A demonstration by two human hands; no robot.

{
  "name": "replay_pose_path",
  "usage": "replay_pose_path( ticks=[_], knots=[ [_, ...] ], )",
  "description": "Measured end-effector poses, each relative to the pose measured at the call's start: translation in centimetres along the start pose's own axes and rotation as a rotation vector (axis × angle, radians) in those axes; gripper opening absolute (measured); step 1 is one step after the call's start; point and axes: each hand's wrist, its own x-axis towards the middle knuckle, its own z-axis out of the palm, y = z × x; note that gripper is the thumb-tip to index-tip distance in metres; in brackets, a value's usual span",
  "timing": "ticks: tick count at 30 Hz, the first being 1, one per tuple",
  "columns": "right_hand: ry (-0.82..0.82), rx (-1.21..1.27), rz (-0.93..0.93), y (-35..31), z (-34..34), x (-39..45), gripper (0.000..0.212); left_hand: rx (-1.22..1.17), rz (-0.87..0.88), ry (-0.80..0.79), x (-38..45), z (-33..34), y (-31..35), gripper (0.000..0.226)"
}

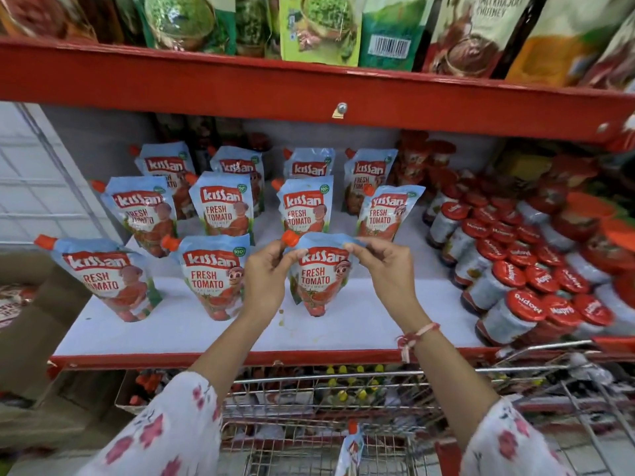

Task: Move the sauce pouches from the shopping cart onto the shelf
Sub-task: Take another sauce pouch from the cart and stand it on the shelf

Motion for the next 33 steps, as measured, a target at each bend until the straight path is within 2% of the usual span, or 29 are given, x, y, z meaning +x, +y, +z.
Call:
replay_pose_path(
  ticks=[4,9,13,20,27,33],
  knots=[
    [0.002,-0.009,0.011,1.2,0.5,0.5,0.009,0.033,0.011,0.014,0.1,-0.1,-0.9,0.015],
    [-0.008,-0.024,-0.012,1.0,0.9,0.3,0.012,0.036,0.009,0.026,-0.2,-0.4,-0.7,0.007],
    [-0.013,-0.023,0.002,1.0,1.1,-0.2,0.011,0.063,0.036,0.049,-0.8,-0.5,-0.4,0.023],
    [-0.031,-0.108,-0.007,1.0,1.5,-0.5,0.016,0.052,-0.041,0.000,-0.4,-1.3,-1.2,0.006],
    [-0.089,-0.195,0.067,2.8,1.3,-2.3,0.022,0.037,-0.123,-0.023,-2.5,-2.1,-2.3,0.033],
    [-0.045,-0.225,0.121,4.0,1.2,-4.1,0.029,0.080,-0.156,0.006,-3.7,-2.8,-3.6,0.040]
  ],
)
